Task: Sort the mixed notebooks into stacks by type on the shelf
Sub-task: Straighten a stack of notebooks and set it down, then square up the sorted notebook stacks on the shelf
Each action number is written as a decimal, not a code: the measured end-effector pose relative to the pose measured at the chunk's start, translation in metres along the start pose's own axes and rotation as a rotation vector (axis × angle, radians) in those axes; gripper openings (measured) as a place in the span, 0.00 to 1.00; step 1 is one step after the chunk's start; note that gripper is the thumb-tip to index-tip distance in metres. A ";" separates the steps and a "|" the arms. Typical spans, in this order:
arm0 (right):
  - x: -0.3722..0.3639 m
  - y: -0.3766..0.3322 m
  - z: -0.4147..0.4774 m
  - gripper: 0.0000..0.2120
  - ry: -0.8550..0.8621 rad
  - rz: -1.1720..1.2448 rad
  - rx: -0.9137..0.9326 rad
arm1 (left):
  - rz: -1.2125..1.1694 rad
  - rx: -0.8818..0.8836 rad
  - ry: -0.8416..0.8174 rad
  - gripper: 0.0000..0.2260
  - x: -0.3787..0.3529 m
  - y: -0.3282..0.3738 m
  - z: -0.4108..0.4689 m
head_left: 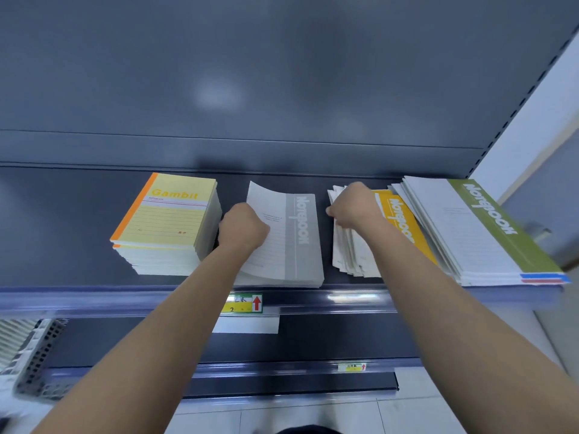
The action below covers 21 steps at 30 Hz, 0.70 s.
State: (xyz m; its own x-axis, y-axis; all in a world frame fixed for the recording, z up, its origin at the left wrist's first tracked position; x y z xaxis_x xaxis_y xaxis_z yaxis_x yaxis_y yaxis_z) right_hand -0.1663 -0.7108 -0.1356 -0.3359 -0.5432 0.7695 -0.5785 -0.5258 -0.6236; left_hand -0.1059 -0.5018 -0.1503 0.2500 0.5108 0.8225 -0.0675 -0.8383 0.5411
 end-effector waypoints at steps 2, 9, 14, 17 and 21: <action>0.023 0.008 0.001 0.16 0.095 -0.115 0.013 | 0.123 -0.079 0.089 0.20 0.005 0.015 -0.006; 0.071 0.068 -0.005 0.18 0.186 -0.175 -0.090 | -0.157 -0.374 -0.131 0.13 -0.030 0.107 -0.040; 0.072 0.098 -0.008 0.20 0.020 -0.177 -0.149 | -0.188 -0.266 -0.392 0.07 -0.082 0.125 -0.041; 0.074 0.094 -0.004 0.17 -0.034 -0.180 -0.097 | -0.218 -0.160 -0.416 0.18 -0.098 0.128 -0.034; 0.071 0.088 0.001 0.23 -0.106 -0.252 -0.033 | -0.307 -0.041 -0.413 0.19 -0.108 0.133 -0.026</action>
State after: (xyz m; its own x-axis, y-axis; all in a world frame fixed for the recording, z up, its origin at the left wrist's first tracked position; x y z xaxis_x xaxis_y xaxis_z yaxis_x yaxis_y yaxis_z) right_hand -0.2398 -0.7961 -0.1362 -0.0999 -0.4640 0.8802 -0.6583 -0.6325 -0.4081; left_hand -0.1671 -0.6636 -0.1629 0.6242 0.6072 0.4916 0.0329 -0.6491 0.7600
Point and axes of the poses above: each hand's wrist, its own z-axis towards the middle knuckle, its own x-axis out of the back of the hand, y = z × x, the point moved 7 cm from there along z, towards the middle knuckle, and after that the axes turned 4 degrees about z, right-handed, at the moved point
